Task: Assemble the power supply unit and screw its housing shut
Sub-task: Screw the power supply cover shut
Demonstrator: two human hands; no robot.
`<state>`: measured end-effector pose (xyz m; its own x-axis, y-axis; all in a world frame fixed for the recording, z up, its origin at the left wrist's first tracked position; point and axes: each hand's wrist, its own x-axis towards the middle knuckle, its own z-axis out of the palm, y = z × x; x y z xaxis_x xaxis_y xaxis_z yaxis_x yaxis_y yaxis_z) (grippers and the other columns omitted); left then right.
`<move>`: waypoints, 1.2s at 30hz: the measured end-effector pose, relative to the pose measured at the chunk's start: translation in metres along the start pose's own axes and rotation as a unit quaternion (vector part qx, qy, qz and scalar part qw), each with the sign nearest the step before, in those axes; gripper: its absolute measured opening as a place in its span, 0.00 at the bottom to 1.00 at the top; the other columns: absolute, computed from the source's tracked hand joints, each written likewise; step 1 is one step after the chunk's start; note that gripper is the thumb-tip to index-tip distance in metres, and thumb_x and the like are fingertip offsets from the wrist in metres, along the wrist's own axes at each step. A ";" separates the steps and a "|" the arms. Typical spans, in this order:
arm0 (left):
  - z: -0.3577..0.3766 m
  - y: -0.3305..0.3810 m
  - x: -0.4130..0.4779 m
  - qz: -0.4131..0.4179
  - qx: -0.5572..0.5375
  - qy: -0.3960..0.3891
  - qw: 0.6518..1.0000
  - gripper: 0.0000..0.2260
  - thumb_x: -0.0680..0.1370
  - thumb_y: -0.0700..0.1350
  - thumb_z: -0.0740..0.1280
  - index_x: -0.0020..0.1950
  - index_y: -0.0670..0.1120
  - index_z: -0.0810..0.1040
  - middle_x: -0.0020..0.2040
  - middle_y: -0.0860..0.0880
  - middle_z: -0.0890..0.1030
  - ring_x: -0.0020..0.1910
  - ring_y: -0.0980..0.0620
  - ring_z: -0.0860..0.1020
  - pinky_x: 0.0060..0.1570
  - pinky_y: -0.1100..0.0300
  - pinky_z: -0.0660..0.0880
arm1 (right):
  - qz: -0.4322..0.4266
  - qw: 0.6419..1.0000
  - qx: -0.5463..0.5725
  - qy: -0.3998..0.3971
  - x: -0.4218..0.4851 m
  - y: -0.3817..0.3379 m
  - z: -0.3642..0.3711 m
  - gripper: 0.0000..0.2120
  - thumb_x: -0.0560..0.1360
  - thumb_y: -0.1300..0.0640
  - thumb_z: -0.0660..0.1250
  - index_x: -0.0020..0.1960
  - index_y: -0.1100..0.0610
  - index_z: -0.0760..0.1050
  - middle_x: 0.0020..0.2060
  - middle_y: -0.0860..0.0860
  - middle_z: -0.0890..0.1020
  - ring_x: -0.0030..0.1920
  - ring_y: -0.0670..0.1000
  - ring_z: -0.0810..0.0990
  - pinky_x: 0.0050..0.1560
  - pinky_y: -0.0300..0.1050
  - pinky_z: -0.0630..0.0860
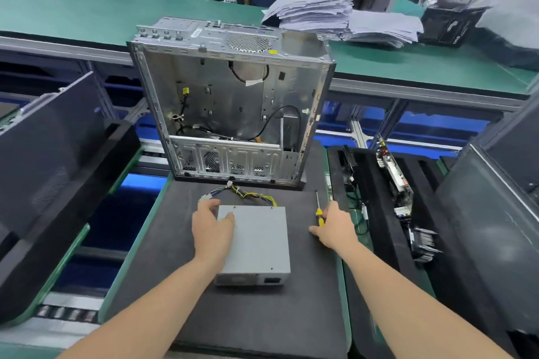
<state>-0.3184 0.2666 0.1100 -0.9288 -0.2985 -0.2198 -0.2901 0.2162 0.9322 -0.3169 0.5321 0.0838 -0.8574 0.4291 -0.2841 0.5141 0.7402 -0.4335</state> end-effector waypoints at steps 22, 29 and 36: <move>0.214 0.010 -0.126 0.049 0.027 -0.322 0.945 0.09 0.80 0.58 0.70 0.53 0.55 0.85 0.51 0.52 0.86 0.50 0.49 0.85 0.51 0.51 0.83 | -0.108 0.945 0.295 -0.095 -0.032 0.157 -0.085 0.21 0.62 0.46 0.85 0.48 0.50 0.81 0.42 0.50 0.86 0.42 0.52 0.87 0.42 0.48 0.85; 0.207 -0.009 -0.097 0.070 0.092 -0.239 0.964 0.12 0.84 0.55 0.64 0.49 0.50 0.82 0.36 0.52 0.85 0.34 0.50 0.85 0.37 0.61 0.79 | -0.047 0.954 0.253 -0.152 -0.015 0.171 -0.061 0.05 0.83 0.62 0.67 0.54 0.61 0.82 0.45 0.56 0.87 0.46 0.53 0.87 0.49 0.51 0.87; 0.192 -0.033 -0.085 0.085 0.073 -0.234 0.966 0.11 0.83 0.54 0.67 0.47 0.49 0.83 0.31 0.48 0.83 0.25 0.52 0.79 0.28 0.63 0.78 | -0.082 0.958 -0.154 -0.229 -0.006 0.164 -0.010 0.03 0.79 0.66 0.66 0.52 0.61 0.76 0.50 0.58 0.80 0.45 0.57 0.80 0.50 0.47 0.80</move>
<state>-0.2746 0.4635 0.0426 -0.9584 0.1977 -0.2057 -0.1230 0.3643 0.9231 -0.2275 0.6563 0.0228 -0.7893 0.0747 -0.6095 0.2816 0.9261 -0.2511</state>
